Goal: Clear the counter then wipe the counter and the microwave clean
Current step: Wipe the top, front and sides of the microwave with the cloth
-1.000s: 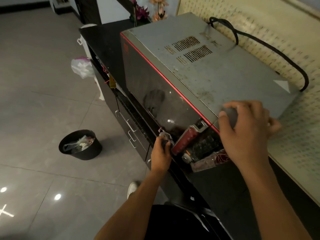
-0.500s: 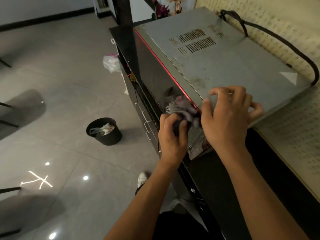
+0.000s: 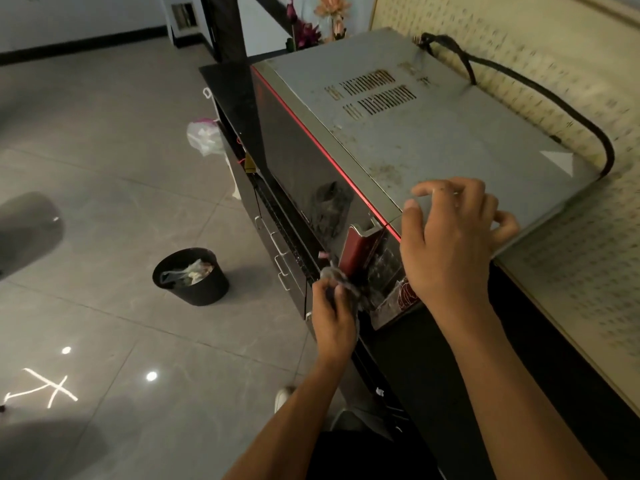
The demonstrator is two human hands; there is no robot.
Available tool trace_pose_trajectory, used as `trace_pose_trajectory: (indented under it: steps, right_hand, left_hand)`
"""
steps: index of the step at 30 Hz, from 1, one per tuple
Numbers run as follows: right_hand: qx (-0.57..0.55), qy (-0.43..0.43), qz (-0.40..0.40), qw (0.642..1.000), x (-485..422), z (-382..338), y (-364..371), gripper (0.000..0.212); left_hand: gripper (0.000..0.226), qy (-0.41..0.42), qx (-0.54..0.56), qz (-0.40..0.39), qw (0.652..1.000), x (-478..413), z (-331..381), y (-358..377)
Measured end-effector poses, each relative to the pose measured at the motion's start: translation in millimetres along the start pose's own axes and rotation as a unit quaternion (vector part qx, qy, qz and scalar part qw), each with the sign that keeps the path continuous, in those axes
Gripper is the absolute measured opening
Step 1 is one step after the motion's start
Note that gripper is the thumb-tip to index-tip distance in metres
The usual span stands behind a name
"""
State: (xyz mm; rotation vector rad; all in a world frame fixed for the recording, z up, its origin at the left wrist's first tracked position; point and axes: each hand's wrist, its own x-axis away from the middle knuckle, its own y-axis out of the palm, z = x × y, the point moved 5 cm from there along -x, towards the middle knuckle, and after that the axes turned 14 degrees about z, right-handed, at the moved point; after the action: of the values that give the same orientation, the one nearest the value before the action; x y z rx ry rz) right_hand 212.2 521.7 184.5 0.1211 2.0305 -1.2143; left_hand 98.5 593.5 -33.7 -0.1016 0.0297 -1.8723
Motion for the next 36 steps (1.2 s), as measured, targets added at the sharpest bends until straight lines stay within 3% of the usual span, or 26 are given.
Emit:
trace_pose_trajectory:
  steps: [2, 5, 8, 13, 17, 21, 25, 27, 29, 33, 36]
  right_hand:
    - [-0.004, 0.007, -0.001, 1.0, 0, 1, 1, 0.026]
    - [-0.009, 0.014, 0.0, 1.0, -1, 1, 1, 0.027]
    - [-0.009, 0.015, 0.005, 1.0, 0, 1, 1, 0.028]
    - [-0.012, 0.024, 0.015, 1.0, 1, 2, -1, 0.028]
    - [-0.013, 0.034, 0.018, 0.999, 2, 2, -2, 0.028]
    - [-0.008, 0.034, 0.017, 0.999, 1, 1, -2, 0.029]
    - [-0.018, 0.039, 0.017, 0.999, 1, 1, -2, 0.028]
    - [-0.026, 0.04, 0.022, 0.999, 2, 1, -3, 0.025]
    - [-0.031, 0.042, 0.03, 0.998, 2, 1, -4, 0.024]
    - [-0.047, 0.05, 0.04, 0.997, 1, 1, -5, 0.023]
    - [-0.054, 0.054, 0.042, 0.996, 1, 2, -4, 0.023]
  left_hand:
    - [0.008, 0.098, 0.049, 0.014, 0.994, -5, 42, -2]
    - [0.01, 0.28, 0.046, 0.046, 0.958, -6, 98, -3]
    - [0.017, 0.361, -0.009, 0.097, 0.927, -10, 111, -2]
    - [0.022, 0.319, -0.042, 0.073, 0.944, -15, 75, -3]
    - [0.019, 0.148, -0.127, -0.013, 0.981, -15, 7, -10]
    - [0.013, 0.037, -0.062, -0.068, 0.995, -14, -15, -13]
    - [0.018, 0.086, 0.022, -0.092, 0.992, 2, 38, -17]
    - [0.028, 0.141, 0.073, -0.089, 0.983, 12, 87, -11]
    - [0.024, 0.204, 0.106, -0.064, 0.971, 16, 125, -5]
    - [0.017, 0.286, 0.066, -0.052, 0.955, 15, 126, 4]
    - [0.018, 0.18, 0.02, -0.079, 0.98, 19, 71, 4]
